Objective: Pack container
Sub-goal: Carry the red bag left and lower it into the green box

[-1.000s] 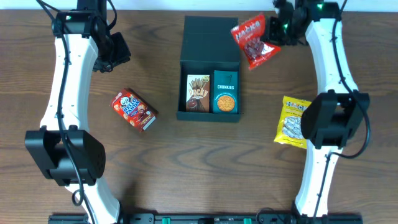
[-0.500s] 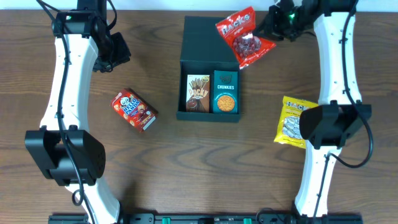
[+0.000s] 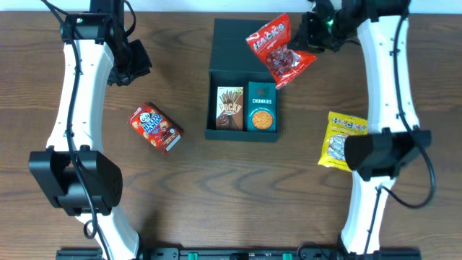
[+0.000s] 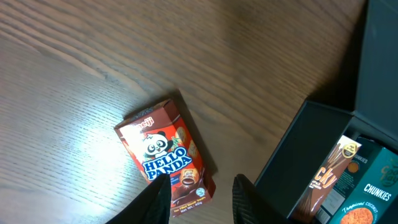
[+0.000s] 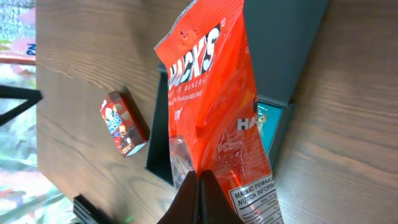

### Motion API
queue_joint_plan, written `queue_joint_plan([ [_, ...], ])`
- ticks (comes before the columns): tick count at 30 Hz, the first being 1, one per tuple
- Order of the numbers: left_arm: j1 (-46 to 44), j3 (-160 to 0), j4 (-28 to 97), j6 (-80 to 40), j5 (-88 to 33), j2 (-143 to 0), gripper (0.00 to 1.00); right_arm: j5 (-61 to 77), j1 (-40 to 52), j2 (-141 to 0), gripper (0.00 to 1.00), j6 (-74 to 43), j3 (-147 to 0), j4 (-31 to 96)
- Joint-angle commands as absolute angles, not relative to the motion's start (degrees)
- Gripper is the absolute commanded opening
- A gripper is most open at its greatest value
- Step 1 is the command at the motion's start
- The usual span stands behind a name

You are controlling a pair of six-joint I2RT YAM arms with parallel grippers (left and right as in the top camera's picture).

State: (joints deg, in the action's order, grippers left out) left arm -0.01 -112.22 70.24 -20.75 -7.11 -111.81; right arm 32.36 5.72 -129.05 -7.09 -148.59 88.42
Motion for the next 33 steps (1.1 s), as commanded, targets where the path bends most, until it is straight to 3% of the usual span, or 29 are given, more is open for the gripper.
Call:
queue_joint_plan([
  [1,0.4,-112.66,70.48,-19.25,-6.55,-111.96,0.34,31.77,6.55,-123.09,0.02,-7.27,-143.57,86.83],
  [13,0.4,-112.66,68.38,-18.83,-4.08,-111.96,0.4,32.29,8.19,-106.04,0.02,-13.47,-106.34,66.06],
  [21,0.4,-112.66,69.25,-18.83,-4.08,-111.96,0.4,33.04,17.08,-106.41,0.02,-28.05,-94.72,46.65],
  [33,0.4,-112.66,69.41,-18.79,-4.05,-111.96,0.4,28.51,20.1,-106.43,0.02,-51.13,-84.95,34.54],
])
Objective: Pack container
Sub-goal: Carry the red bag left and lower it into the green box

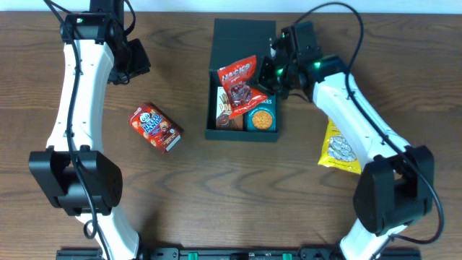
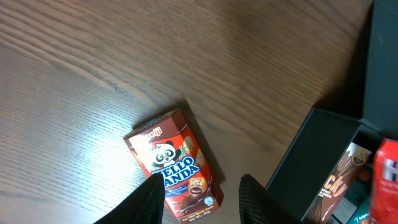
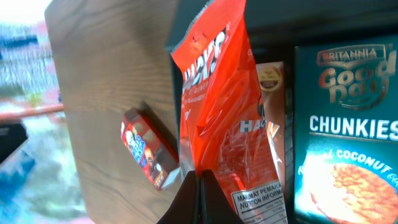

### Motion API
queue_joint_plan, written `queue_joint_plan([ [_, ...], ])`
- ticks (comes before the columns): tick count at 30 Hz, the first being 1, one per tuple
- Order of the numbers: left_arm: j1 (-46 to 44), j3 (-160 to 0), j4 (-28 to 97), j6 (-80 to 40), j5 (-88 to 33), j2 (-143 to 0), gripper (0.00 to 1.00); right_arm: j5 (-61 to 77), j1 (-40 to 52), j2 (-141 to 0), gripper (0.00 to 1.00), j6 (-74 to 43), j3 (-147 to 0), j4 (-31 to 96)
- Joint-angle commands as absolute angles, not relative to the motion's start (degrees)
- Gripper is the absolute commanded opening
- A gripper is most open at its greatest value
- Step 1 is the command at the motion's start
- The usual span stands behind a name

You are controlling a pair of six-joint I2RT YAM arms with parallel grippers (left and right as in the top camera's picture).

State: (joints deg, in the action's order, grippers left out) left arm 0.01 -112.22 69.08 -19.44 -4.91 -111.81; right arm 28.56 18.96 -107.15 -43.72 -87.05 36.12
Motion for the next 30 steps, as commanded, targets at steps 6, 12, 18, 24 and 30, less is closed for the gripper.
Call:
queue_joint_plan([
  [6,0.4,-112.66,69.34,-18.35,-4.05,-111.96,0.4,28.84,22.33,-106.43,0.02,-53.19,-82.24,29.89],
  [12,0.4,-112.66,69.28,-18.22,-4.05,-111.96,0.41,25.32,24.64,-106.52,0.01,-54.89,-81.14,28.93],
  [18,0.4,-112.66,69.19,-18.15,-4.08,-111.96,0.41,21.02,26.11,-106.78,0.01,-54.87,-80.84,28.1],
  [24,0.4,-112.66,69.19,-18.15,-4.05,-111.96,0.41,20.99,26.26,-108.49,0.43,-54.65,-80.84,28.53],
  [30,0.4,-112.66,69.23,-17.96,-4.05,-111.96,0.41,24.49,24.23,-107.74,0.63,-45.67,-82.61,26.79],
])
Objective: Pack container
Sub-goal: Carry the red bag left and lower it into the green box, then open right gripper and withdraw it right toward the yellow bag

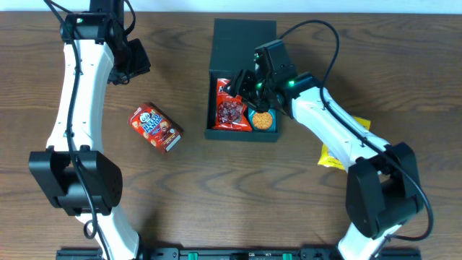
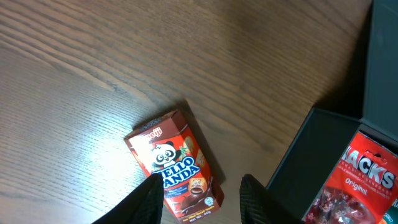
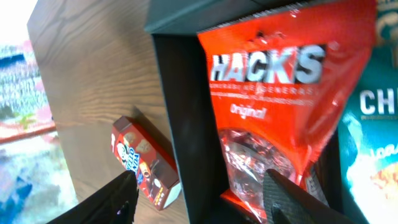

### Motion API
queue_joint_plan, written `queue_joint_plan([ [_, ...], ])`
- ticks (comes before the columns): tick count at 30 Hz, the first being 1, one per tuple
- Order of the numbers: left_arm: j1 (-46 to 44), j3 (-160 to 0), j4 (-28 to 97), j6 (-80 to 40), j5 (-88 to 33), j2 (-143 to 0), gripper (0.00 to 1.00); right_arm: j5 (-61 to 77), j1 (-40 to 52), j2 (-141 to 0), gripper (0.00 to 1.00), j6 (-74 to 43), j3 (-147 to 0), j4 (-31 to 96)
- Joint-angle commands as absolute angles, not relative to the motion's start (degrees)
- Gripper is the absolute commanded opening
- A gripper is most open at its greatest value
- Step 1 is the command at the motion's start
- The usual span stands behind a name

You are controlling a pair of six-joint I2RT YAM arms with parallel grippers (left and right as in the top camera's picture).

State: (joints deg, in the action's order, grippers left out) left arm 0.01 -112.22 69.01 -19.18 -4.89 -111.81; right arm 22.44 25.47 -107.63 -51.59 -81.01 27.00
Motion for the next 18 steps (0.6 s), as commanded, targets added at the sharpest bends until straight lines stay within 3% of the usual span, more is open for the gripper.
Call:
queue_joint_plan([
  [1,0.4,-112.66,69.23,-17.96,-4.05,-111.96,0.41,24.99,23.9,-107.46,0.61,-43.72,-83.18,26.83],
  [2,0.4,-112.66,69.23,-17.96,-4.08,-111.96,0.41,25.06,23.66,-107.09,0.55,-41.69,-83.79,27.24],
  [3,0.4,-112.66,69.23,-17.96,-4.05,-111.96,0.41,24.64,23.46,-106.72,0.41,-39.18,-84.62,28.42],
  [5,0.4,-112.66,69.23,-17.98,-4.08,-111.96,0.41,21.41,23.31,-106.21,0.02,-35.46,-86.59,33.89],
  [10,0.4,-112.66,69.14,-17.98,-4.08,-111.96,0.41,12.71,23.9,-106.76,0.01,-28.51,-87.35,43.48],
  [18,0.4,-112.66,69.01,-18.0,-4.08,-111.96,0.41,7.31,25.19,-112.33,0.01,-27.11,-87.13,43.0],
])
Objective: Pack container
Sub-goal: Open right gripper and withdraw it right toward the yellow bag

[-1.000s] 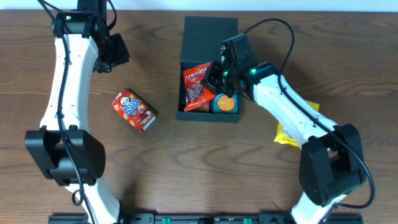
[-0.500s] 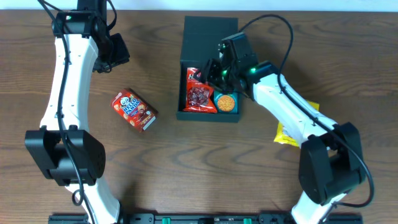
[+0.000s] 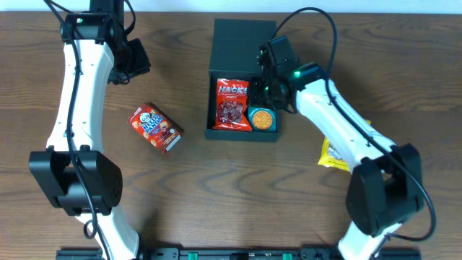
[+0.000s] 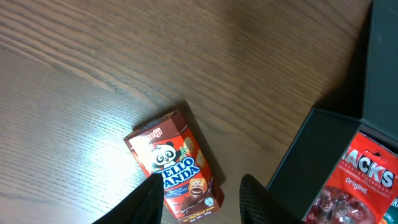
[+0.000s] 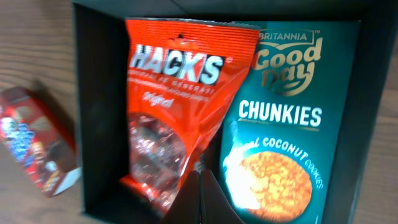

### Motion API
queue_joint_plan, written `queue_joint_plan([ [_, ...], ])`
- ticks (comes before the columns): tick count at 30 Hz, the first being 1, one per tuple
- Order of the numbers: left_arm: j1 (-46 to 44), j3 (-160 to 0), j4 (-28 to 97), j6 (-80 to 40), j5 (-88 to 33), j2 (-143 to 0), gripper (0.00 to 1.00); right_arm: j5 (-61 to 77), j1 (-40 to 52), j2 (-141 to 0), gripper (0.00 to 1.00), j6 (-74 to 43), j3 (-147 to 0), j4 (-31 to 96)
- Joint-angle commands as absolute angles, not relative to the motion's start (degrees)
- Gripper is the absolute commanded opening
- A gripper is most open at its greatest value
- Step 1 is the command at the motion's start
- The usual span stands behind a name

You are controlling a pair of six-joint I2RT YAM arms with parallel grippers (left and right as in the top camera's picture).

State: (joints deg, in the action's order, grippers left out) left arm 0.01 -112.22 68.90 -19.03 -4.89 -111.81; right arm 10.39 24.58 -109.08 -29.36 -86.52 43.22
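The black box [image 3: 242,135] stands open at the table's middle. A red Hacks bag [image 3: 232,105] lies flat in its left half, beside a teal Chunkies pack [image 3: 262,118]. In the right wrist view the Hacks bag [image 5: 174,106] and the Chunkies pack [image 5: 280,124] fill the box [image 5: 93,124]. My right gripper [image 5: 200,186] hangs above them, shut with nothing in it; overhead it [image 3: 266,78] sits over the box's back. The left gripper [image 4: 200,186] is open above a red Hello Panda box [image 4: 171,165], which lies on the table left of the black box [image 3: 155,128].
The black box's lid [image 3: 245,32] lies open behind it. A yellow snack bag [image 3: 336,153] lies at the right, partly under my right arm. The left gripper [image 3: 133,61] hovers at the back left, over bare wood.
My right gripper was open right over the Hacks bag in the box; now it is shut, empty and higher over the box. The bag lies flat. The left arm has not moved.
My right gripper first held the Hacks bag up by the lid, at the box's back right. Then it held the bag over the Pocky box inside. Then it was open with the bag lying on the Pocky box. Now it is shut and empty.
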Motion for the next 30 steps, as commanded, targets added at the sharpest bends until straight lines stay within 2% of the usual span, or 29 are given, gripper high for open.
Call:
queue_joint_plan([
  [1,0.4,-112.66,69.04,-18.0,-4.08,-111.96,0.41,7.51,25.15,-113.14,0.02,-27.11,-87.13,42.83],
  [16,0.4,-112.66,68.97,-18.02,-4.08,-111.96,0.41,15.33,27.05,-117.99,0.01,-26.02,-87.15,37.91],
  [27,0.4,-112.66,69.21,-18.22,-4.08,-111.96,0.41,14.92,28.42,-117.99,0.01,-25.1,-87.22,40.38],
  [30,0.4,-112.66,69.19,-18.22,-4.08,-111.96,0.41,10.7,28.4,-117.97,0.01,-24.99,-88.03,42.74],
])
